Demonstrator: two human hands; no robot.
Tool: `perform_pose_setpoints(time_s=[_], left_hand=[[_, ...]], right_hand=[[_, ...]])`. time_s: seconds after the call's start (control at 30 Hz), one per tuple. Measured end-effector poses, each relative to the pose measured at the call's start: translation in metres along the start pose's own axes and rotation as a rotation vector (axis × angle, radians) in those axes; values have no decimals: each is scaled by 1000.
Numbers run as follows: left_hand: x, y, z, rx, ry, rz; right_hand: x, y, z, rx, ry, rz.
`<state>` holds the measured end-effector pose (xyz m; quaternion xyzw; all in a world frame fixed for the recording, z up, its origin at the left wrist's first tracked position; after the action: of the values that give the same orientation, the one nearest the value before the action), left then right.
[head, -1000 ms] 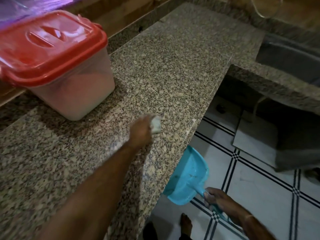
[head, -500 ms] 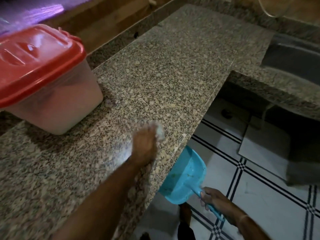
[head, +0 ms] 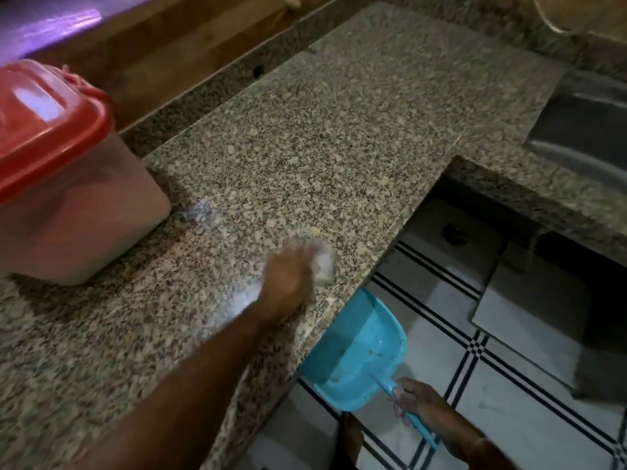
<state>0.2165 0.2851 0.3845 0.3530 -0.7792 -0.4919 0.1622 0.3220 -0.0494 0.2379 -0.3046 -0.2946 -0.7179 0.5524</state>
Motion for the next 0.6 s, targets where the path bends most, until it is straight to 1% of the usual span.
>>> perform_pose_setpoints(time_s=[0.03, 0.07, 0.1, 0.17, 0.2, 0.23, 0.27, 0.3, 0.4, 0.43, 0.5, 0.6], left_hand=[[12, -7, -15, -1, -84, 48], [13, 1, -17, 52, -90, 32], [6, 16, -5, 68, -29, -24], [-17, 47, 55, -32, 202, -186], [-28, 59, 95, -48, 361, -213], [-37, 66, 120, -52, 450, -211], [-44, 67, 126, -45, 491, -185], [-50, 62, 110, -8, 443, -160], [-52, 17, 9, 231, 106, 1], [-45, 0, -18, 206, 26, 50], [-32, -30, -36, 69, -17, 109], [-3, -36, -28, 34, -122, 141]], right_hand=[[0, 0, 3, -8, -1, 7], [-1, -1, 8, -8, 3, 17], [-2, -1, 11, -5, 15, 21], [-8, -2, 15, 12, 48, 31], [-11, -2, 15, 19, 50, 38], [-13, -1, 12, 19, 54, 31], [-14, 1, 9, 20, 57, 20], [-16, 2, 3, 23, 60, 14], [-14, 1, -13, 20, 28, 34], [-14, 0, -18, 25, 21, 39], [-12, 0, -20, 15, 15, 38], [-1, -6, -15, -24, 12, 27]])
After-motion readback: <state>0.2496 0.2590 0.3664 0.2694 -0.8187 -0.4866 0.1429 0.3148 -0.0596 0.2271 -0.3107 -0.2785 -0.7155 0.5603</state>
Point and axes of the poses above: each hand's wrist, its own x-axis away from the middle knuckle, its own y-axis out of the back of the hand, z = x × y, the point moved 7 cm from there along -x, towards the middle knuckle, and after that the axes turned 5 degrees about y, right-handed, at the moved point
